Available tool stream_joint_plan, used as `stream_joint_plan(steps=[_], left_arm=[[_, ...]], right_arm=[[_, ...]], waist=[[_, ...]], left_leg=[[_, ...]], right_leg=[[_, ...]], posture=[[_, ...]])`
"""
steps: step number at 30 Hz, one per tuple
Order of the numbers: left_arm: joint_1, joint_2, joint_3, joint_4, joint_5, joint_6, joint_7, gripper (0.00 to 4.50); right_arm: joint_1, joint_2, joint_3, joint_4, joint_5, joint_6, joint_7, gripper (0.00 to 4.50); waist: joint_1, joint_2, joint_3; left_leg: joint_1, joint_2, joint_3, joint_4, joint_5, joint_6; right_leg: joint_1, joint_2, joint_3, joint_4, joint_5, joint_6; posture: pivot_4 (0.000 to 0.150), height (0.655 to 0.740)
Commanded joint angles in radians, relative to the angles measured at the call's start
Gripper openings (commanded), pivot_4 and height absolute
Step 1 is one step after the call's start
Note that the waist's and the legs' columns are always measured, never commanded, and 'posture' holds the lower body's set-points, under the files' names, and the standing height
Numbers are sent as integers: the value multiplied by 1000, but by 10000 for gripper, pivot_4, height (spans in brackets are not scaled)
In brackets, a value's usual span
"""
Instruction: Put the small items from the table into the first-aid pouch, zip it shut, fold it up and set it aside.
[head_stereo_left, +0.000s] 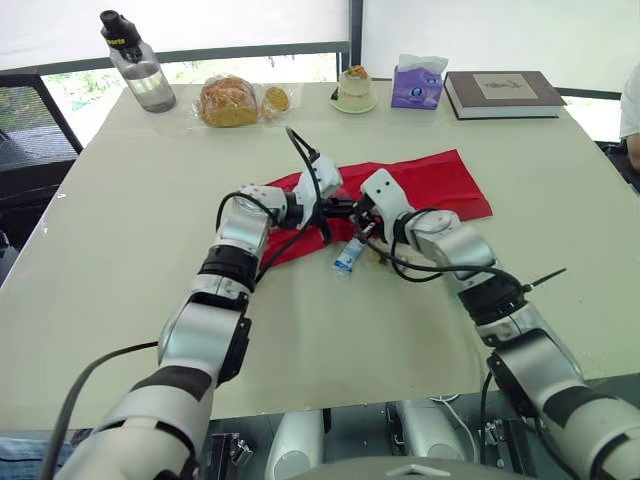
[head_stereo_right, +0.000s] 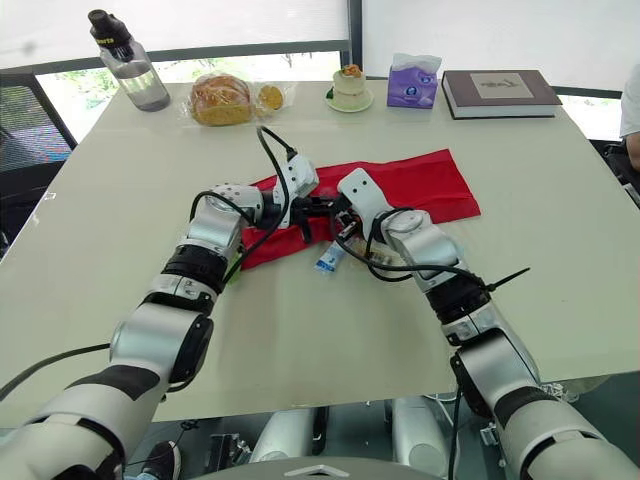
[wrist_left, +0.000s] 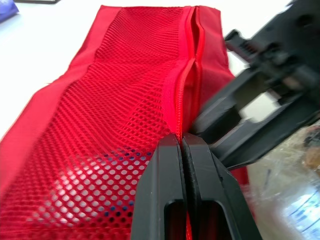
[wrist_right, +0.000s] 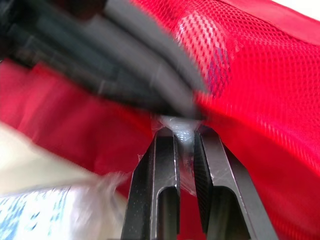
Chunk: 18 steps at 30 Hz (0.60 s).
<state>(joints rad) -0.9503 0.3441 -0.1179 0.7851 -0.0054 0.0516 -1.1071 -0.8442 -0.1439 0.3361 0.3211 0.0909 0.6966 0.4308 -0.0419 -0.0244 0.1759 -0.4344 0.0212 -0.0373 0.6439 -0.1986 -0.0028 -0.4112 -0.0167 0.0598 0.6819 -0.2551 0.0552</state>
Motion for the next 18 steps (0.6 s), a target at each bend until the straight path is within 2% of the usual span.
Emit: stream_joint_plan(steps=[1,8,13,18], left_arm=[[-5,-19,0,-70,-30,15,-5,0],[7,-24,-4,-90,-33,39,-4,0],[11,-23,-6,-95,-36,47,-5,0],[3,-6,6,-69,-34,39,8,0]], right_arm=[[-49,31,-26,44,-25,-105,-8,203],[-93,67,-76,179,-53,-247,-35,203],[-93,77,-91,212,-59,-291,-18,203],[-56,60,-89,164,-65,-280,25,21922]], waist=[[0,0,0],[0,0,0],[-1,0,0],[-1,0,0]], left_leg=[[0,0,0,0,0,0],[0,0,0,0,0,0],[0,0,0,0,0,0],[0,0,0,0,0,0]], right_leg=[[0,0,0,0,0,0],[0,0,0,0,0,0],[0,0,0,0,0,0],[0,0,0,0,0,0]], posture=[[1500,7400],[1500,7400],[1500,7400],[1500,7400]])
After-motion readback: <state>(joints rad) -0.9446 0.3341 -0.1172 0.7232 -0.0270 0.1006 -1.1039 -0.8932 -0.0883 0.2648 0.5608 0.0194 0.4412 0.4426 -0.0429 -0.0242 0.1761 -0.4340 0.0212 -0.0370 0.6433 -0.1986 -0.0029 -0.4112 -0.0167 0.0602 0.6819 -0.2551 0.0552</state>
